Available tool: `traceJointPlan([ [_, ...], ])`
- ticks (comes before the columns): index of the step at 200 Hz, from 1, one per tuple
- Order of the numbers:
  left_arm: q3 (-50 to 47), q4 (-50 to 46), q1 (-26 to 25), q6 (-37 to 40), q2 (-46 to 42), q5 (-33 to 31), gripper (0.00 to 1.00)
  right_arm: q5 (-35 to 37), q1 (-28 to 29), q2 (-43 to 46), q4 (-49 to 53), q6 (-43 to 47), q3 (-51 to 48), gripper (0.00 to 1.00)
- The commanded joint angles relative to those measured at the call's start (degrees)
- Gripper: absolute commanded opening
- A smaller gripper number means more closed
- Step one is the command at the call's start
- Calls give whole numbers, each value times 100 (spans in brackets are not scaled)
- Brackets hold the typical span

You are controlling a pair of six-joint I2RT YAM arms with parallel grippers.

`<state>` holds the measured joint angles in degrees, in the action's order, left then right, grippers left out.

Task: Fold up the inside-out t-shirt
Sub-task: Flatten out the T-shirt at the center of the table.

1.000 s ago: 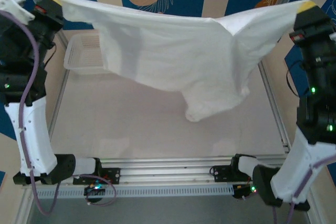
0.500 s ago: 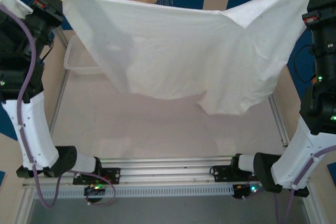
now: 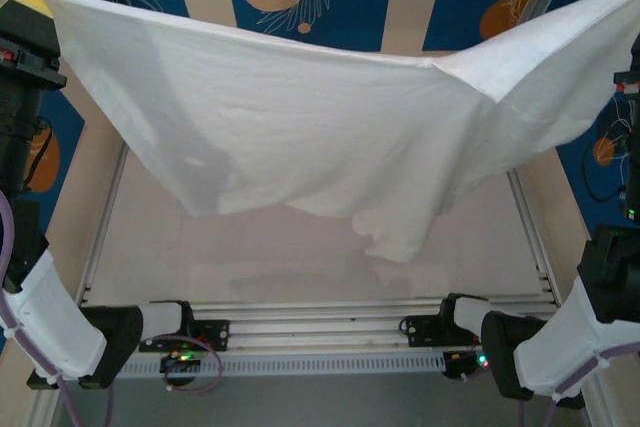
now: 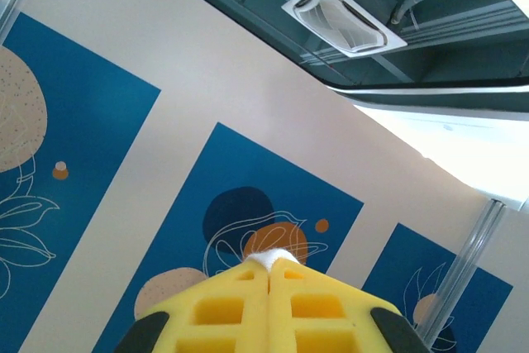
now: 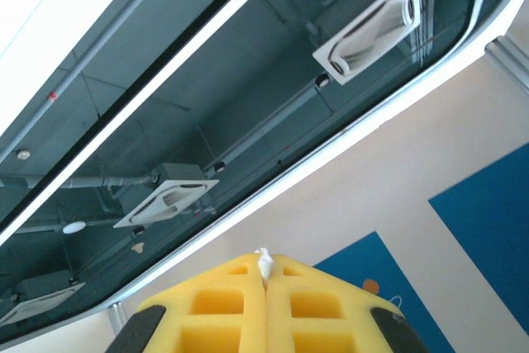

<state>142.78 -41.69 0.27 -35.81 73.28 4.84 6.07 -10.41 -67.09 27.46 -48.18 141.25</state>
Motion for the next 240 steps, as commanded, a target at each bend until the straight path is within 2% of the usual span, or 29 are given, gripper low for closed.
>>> traceJointPlan([
  [1, 22, -30, 91, 25, 38, -46, 0, 351, -22, 23, -264, 223, -57, 0],
  [42, -225, 101, 95, -53, 171, -42, 0, 347, -13, -338, -196, 182, -128, 0],
  [67, -925, 428, 92, -97, 436, -41, 0, 202, -13, -1015, -21, -2, 12, 0],
  [90, -1356, 571, 87, -258, 1069, 101, 0, 113, -28, -1952, 235, -235, 366, 0],
  [111, -1741, 983, -30, -378, 1712, 101, 0, -52, -171, -2949, 434, -1062, 715, 0],
  [134, -1173, 859, -238, -395, 2893, 65, 0, -514, -185, -4427, 438, -1996, 1710, 0],
  [140, -834, 735, -294, -426, 3280, 118, 0, -619, -173, -4861, 496, -2270, 2112, 14],
  [146, -488, 641, -352, -456, 3700, 147, 9, -740, -171, -5235, 489, -2520, 2471, 30],
  [153, -13, 530, -424, -495, 4176, 157, 27, -779, -164, -5583, 429, -2747, 2735, 50],
  [158, 332, 467, -475, -505, 4546, 149, 39, -698, -146, -5739, 457, -2885, 2817, 67],
  [164, 797, 400, -529, -525, 4968, 168, 52, -612, -133, -5824, 441, -3022, 2771, 76],
  [172, 1377, 344, -577, -590, 5487, 204, 63, -550, -123, -5821, 229, -3024, 2527, 81],
  [183, 1933, 359, -607, -673, 6025, 258, 70, -366, -102, -5726, 112, -2936, 2271, 83],
  [192, 2027, 419, -616, -702, 6193, 242, 76, -286, -92, -5655, 81, -2750, 2197, 84],
  [216, 1827, 248, -629, -482, 6048, 153, 77, -386, -118, -5430, 494, -2412, 2224, 85],
  [240, 1042, -60, -811, -32, 5293, 228, 76, -963, -136, -4977, 1176, -2386, 1971, 86],
])
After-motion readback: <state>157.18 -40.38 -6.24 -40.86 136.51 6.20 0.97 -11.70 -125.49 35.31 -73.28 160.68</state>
